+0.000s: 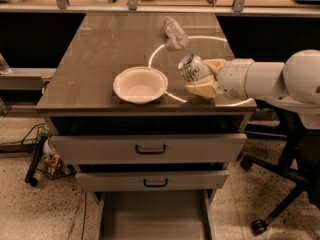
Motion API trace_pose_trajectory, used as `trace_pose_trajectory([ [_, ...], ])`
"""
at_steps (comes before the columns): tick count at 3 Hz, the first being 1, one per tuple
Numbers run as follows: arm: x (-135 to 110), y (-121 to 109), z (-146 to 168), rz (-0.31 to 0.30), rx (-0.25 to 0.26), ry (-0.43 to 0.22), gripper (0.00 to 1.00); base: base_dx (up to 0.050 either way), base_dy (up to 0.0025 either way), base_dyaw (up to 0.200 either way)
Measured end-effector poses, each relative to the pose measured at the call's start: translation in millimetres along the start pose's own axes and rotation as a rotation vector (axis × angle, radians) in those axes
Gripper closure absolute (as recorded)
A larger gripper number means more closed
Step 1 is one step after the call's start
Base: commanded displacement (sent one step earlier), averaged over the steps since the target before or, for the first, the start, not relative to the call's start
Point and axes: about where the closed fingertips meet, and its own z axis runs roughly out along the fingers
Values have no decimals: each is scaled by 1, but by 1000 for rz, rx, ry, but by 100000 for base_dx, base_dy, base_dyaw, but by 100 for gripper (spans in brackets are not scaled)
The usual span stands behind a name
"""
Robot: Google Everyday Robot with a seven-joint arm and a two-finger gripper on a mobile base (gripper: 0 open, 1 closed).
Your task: Pick 7up can from bottom drawer and place on counter
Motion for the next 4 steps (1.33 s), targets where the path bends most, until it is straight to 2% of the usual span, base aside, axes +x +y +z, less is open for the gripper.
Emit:
trace_pose_trajectory([
  [1, -1, 0, 0, 0, 0, 0, 56, 0, 0, 0],
  [2, -1, 0, 0, 0, 0, 0, 58, 0, 0, 0],
  [4, -1, 0, 0, 0, 0, 0, 11, 0, 0, 0],
])
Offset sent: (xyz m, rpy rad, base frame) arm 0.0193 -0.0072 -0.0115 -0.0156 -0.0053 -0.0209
